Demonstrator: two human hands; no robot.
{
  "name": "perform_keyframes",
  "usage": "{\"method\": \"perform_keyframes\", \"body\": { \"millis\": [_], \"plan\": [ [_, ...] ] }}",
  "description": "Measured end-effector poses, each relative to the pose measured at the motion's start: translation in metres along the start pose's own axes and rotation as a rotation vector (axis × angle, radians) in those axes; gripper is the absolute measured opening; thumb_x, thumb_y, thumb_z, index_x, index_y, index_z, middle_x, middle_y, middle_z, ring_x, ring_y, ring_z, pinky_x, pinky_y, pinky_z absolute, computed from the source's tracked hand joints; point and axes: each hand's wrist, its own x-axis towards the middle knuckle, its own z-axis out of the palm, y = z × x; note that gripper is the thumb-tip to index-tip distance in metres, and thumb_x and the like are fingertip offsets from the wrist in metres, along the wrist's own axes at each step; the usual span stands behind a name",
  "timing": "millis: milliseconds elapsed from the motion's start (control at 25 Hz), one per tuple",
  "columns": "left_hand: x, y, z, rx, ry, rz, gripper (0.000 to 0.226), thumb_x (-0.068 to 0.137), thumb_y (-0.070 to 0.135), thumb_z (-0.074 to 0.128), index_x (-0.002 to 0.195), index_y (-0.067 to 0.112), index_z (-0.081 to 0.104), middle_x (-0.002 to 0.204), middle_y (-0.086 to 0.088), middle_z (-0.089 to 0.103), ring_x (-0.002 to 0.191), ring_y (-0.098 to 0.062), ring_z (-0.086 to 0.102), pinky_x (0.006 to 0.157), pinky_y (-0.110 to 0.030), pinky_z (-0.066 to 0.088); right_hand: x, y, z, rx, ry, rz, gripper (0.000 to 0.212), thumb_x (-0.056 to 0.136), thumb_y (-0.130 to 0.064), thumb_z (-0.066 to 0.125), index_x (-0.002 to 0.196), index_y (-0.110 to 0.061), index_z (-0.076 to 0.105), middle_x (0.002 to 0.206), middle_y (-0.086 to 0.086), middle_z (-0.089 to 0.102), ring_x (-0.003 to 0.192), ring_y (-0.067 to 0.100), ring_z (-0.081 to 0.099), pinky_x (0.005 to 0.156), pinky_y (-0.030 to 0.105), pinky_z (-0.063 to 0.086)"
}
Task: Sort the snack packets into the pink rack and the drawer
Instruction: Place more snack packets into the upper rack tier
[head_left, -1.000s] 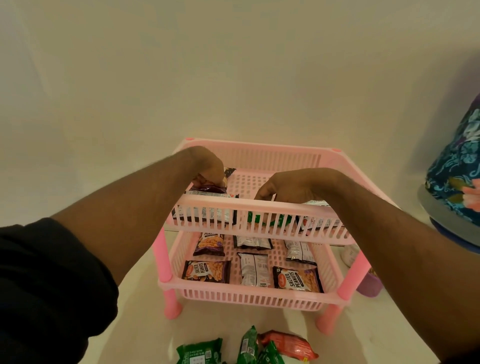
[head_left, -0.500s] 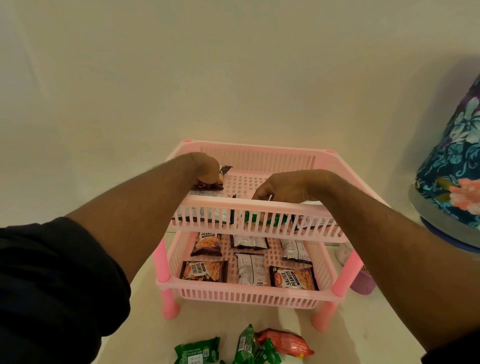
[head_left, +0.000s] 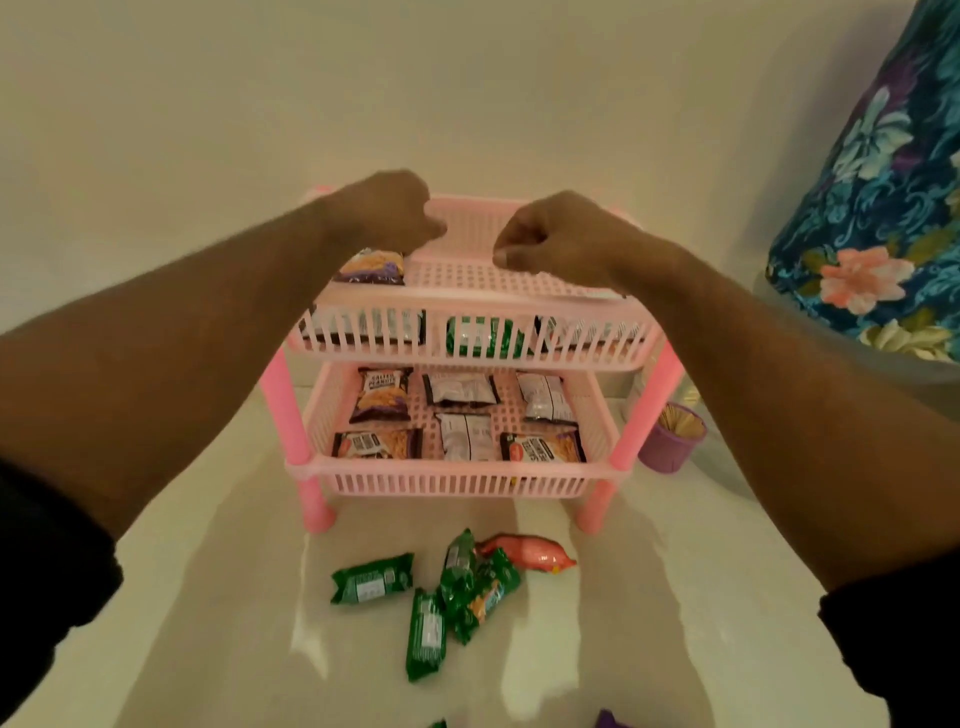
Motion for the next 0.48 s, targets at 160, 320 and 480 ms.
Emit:
{"method": "perform_keyframes", "body": {
  "millis": [160,320,480],
  "plan": [
    [-0.054,0.034,-0.005,-0.277,0.334,0.120,0.041,0.095,0.038,0.059,0.131,0.018,0.058,0.117,-0.004,0.063,0.102,-0.019,0.060,0.094,-0.033,0.045,-0.046,0.002,-0.003,-0.061,0.396,-0.020,0.017,0.091,-0.038,0.067,0.091,-0.021,0.070,0.080,-0.015,0.065,0.068,-0.003,0.056,0.061,0.017,0.040],
    [-0.120,0.053,0.019,-0.441,0.527,0.229,0.024,0.093,0.028,0.062,0.115,0.020,0.065,0.074,0.018,0.047,0.064,0.000,0.047,0.075,-0.020,0.043,-0.107,0.015,0.017,0.016,0.622,0.029,0.020,0.091,-0.038,0.065,0.084,-0.019,0.067,0.071,-0.011,0.062,0.058,-0.002,0.051,0.055,0.010,0.037],
    [-0.177,0.059,0.078,-0.525,0.402,0.279,0.017,0.093,0.024,0.061,0.109,0.020,0.066,0.075,0.019,0.047,0.061,-0.002,0.044,0.060,-0.019,0.038,-0.162,0.043,0.066,0.039,0.544,0.175,0.017,0.092,-0.035,0.065,0.079,-0.024,0.063,0.070,-0.011,0.061,0.062,0.001,0.055,0.057,0.023,0.045]
  ]
}}
